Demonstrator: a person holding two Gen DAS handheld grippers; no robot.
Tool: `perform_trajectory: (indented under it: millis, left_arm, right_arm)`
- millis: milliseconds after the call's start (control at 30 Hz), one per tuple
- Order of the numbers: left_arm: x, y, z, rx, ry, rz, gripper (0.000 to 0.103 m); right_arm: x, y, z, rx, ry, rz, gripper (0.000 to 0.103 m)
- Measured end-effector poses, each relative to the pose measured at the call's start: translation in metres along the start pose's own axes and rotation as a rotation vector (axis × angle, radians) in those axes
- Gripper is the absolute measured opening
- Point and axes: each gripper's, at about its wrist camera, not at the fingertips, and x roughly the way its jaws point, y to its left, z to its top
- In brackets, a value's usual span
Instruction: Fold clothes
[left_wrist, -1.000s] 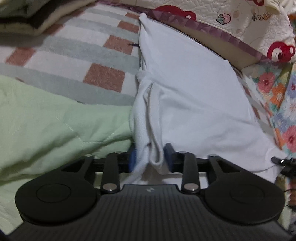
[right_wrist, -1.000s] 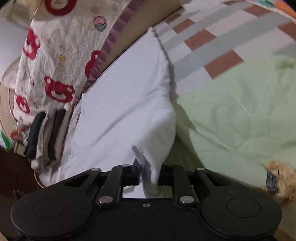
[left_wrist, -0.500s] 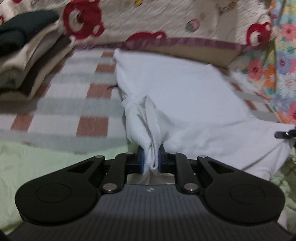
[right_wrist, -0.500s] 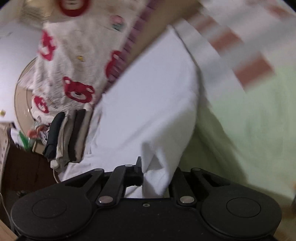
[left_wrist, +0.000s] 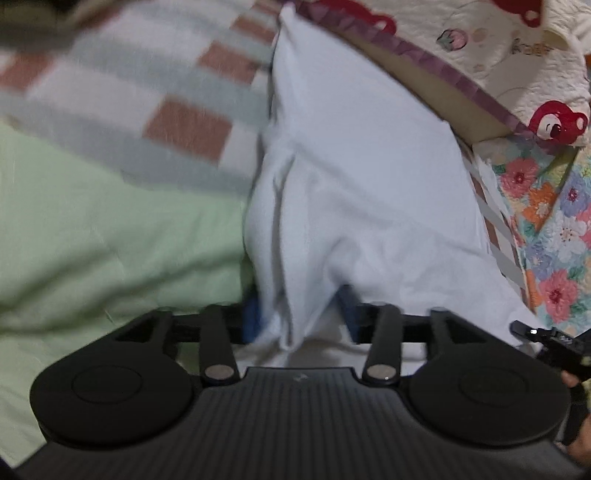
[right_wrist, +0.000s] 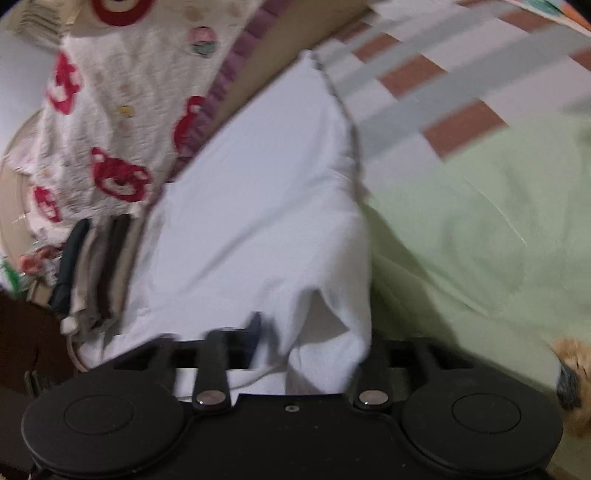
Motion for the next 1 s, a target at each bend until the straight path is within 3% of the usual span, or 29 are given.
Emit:
perform_trajectory:
  millis: [33,67,100,133,300,433,467,667,833,1000]
  left_arm:
    - [-0.007,-0.007,0.002,0.025,-0.007,0.000,0.045]
    - [-0.014,-0.013,0.004,0.051,-0.014,0.000,0.036]
    - [-0.021,-0.020,0.007,0.076,-0.021,0.001,0.012]
    - [-0.027,-0.027,0.009,0.102,-0.027,0.001,0.012]
    - [-0.062,-0.060,0.020,0.229,-0.062,0.002,0.011]
    - [-0.089,-0.086,0.029,0.331,-0.089,0.003,0.011]
    - [-0.096,-0.092,0.030,0.348,-0.091,0.002,0.011]
    - [-0.128,-0.090,0.011,0.221,0.029,-0.037,0.010]
    - [-0.137,-0.090,-0.013,0.245,0.080,0.018,0.011]
    - [-0.101,-0.105,0.017,0.353,0.209,0.096,0.011]
  right_arm:
    - [0.001,-0.003,-0.002,0.015,-0.002,-0.004,0.055]
    - [0.002,-0.007,-0.003,0.030,-0.004,-0.008,0.044]
    - [0.002,-0.010,-0.004,0.043,-0.006,0.001,0.024]
    - [0.000,-0.009,-0.003,0.052,-0.012,0.036,0.011]
    - [-0.045,0.035,0.013,-0.088,-0.101,0.149,0.010]
    - [-0.073,0.064,0.016,-0.169,-0.131,0.166,0.010]
    - [-0.081,0.064,0.012,-0.155,-0.124,0.156,0.010]
    - [-0.123,0.063,-0.014,-0.067,-0.082,0.096,0.010]
    - [-0.137,0.057,-0.031,-0.010,-0.004,0.024,0.010]
    - [-0.088,0.094,0.037,-0.095,0.154,-0.090,0.010]
